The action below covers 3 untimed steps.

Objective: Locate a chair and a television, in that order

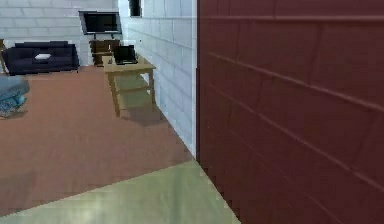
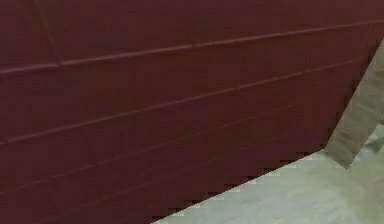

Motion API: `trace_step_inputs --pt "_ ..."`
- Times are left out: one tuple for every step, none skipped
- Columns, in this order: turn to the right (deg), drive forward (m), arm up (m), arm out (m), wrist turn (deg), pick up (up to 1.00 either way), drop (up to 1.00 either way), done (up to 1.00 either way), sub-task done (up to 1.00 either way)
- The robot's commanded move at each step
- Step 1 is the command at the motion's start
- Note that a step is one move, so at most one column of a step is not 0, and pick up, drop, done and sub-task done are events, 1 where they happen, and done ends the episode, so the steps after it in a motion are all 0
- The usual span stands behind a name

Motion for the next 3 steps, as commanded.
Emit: trace_step_inputs --pt "-18.0 0.0 0.0 0.0 0.0 0.0 0.0 0.0 0.0" --pt "0.0 0.4 0.0 0.0 0.0 0.0 0.0 0.0 0.0" --pt "-15.0 0.0 0.0 0.0 0.0 0.0 0.0 0.0 0.0"
